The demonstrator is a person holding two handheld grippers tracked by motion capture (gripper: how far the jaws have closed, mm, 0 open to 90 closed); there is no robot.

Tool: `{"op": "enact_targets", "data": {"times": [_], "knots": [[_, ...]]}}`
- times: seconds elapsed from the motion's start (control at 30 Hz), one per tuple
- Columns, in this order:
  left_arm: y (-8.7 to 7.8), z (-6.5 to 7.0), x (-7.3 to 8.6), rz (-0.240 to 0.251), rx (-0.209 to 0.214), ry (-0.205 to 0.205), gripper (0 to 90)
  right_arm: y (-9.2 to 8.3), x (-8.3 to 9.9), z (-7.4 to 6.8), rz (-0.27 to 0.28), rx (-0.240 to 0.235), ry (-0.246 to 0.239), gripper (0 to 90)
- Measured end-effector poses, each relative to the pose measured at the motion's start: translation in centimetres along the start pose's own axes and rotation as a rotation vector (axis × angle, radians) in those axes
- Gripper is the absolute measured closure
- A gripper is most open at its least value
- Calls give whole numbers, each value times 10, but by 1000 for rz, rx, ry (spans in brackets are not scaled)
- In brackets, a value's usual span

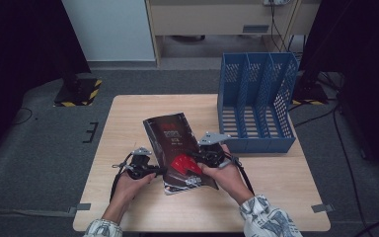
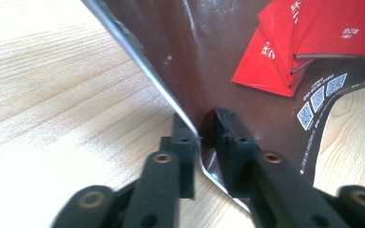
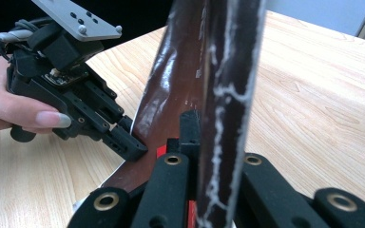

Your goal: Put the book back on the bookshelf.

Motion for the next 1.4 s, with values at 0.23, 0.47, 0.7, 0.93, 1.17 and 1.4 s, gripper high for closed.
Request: {"op": "enact_targets", "data": {"times": [0.23,0.47,0.7,0.93,1.17,1.4], "knots": [[-5,2,-3,19,-23,17,844,-2,-1,2,-1,-1,-32,867],[-14,1,-9,74,-68,39,857,-1,-5,5,12,3,-53,867],[-20,3,-13,101,-103,62,861,-1,-7,6,8,9,-74,866],[-31,3,-18,125,-144,87,863,2,-12,8,32,15,-71,866],[-39,11,-22,133,-188,139,866,-1,-12,9,27,26,-82,857],[-47,15,-29,179,-213,161,870,-3,-13,14,36,42,-81,856]]}}
Point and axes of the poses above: each handheld gripper's, and its own axes: y roughly forward along the jaws, x roughly out of its underside, z roughly to its right, the point moved 5 cm from there along y, roughly forward along the jaws, and after that the axes turned 13 degrees about -y, right-handed, at the moved point
